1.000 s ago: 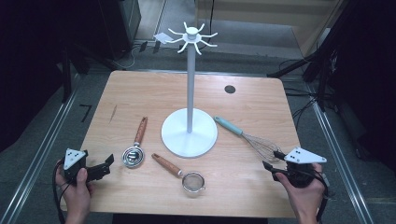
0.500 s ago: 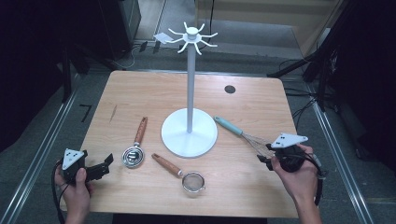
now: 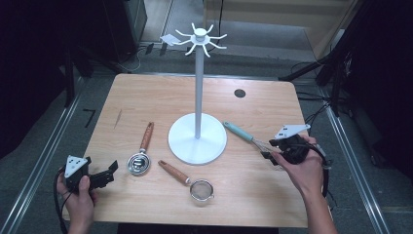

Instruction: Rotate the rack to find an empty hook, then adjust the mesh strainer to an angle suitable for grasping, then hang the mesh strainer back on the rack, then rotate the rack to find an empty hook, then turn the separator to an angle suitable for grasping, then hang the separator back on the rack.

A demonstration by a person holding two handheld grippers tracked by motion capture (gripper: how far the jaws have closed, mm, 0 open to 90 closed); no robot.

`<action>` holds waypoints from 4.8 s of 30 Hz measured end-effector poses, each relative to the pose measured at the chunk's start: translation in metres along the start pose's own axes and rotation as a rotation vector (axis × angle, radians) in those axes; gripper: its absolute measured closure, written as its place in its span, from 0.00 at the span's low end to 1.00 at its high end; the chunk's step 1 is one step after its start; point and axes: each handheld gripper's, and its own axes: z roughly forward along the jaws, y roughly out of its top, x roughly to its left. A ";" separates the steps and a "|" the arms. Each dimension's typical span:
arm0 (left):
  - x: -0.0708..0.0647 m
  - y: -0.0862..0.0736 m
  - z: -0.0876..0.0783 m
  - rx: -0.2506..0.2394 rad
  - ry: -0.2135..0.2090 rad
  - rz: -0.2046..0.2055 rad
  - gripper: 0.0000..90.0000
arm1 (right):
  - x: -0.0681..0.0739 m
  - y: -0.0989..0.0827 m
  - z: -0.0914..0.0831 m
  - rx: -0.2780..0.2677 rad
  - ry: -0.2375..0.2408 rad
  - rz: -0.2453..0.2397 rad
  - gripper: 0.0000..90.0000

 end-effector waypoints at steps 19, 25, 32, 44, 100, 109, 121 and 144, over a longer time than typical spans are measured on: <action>0.000 0.000 -0.001 -0.003 -0.005 -0.006 0.00 | -0.006 0.032 0.029 0.141 -0.026 -0.041 0.54; 0.000 -0.001 -0.001 -0.007 -0.004 -0.002 0.00 | -0.007 0.039 0.034 0.158 -0.037 -0.058 0.54; 0.000 -0.001 -0.001 -0.008 -0.005 -0.001 0.00 | -0.009 0.046 0.045 0.188 -0.037 -0.048 0.56; 0.000 -0.001 -0.002 -0.013 -0.005 -0.004 0.00 | -0.009 0.057 0.054 0.226 -0.033 -0.056 0.60; 0.002 -0.001 -0.002 -0.011 -0.023 -0.015 0.00 | -0.033 0.087 0.115 0.487 -0.002 -0.007 0.68; 0.002 -0.001 -0.002 -0.009 -0.024 -0.014 0.00 | -0.030 0.089 0.127 0.525 -0.005 -0.014 0.71; 0.002 -0.001 -0.002 -0.009 -0.024 -0.013 0.00 | -0.028 0.091 0.138 0.572 -0.002 -0.029 0.78; 0.002 -0.001 -0.001 -0.005 -0.028 -0.016 0.00 | -0.022 0.093 0.144 0.607 -0.044 -0.017 0.79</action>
